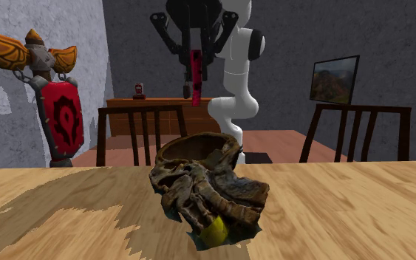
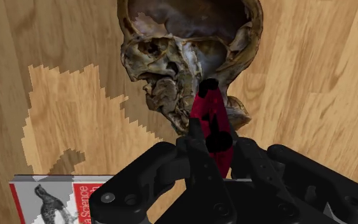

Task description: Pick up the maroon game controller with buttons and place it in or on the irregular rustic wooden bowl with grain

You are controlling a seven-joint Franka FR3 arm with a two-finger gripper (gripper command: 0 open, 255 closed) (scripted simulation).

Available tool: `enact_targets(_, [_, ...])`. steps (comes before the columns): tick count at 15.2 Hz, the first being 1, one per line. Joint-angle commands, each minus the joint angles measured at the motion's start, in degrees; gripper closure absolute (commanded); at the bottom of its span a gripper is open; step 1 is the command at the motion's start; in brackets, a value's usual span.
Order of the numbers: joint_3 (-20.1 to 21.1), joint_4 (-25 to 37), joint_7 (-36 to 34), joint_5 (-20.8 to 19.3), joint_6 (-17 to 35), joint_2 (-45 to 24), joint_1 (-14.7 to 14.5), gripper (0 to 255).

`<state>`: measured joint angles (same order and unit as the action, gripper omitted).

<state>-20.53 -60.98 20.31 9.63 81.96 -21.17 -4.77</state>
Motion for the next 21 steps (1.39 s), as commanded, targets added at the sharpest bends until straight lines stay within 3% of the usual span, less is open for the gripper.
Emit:
enact_targets(1, [0.2, -1.9, -0.5, -0.2, 1.5, 0.4, -0.7, 255])
enact_targets(14, [0.3, -18.5, -0.4, -1.7, 14.2, 4.6, -2.8, 255])
enact_targets(21, [0.3, -18.5, -0.4, -1.7, 14.2, 4.6, -2.8, 255])
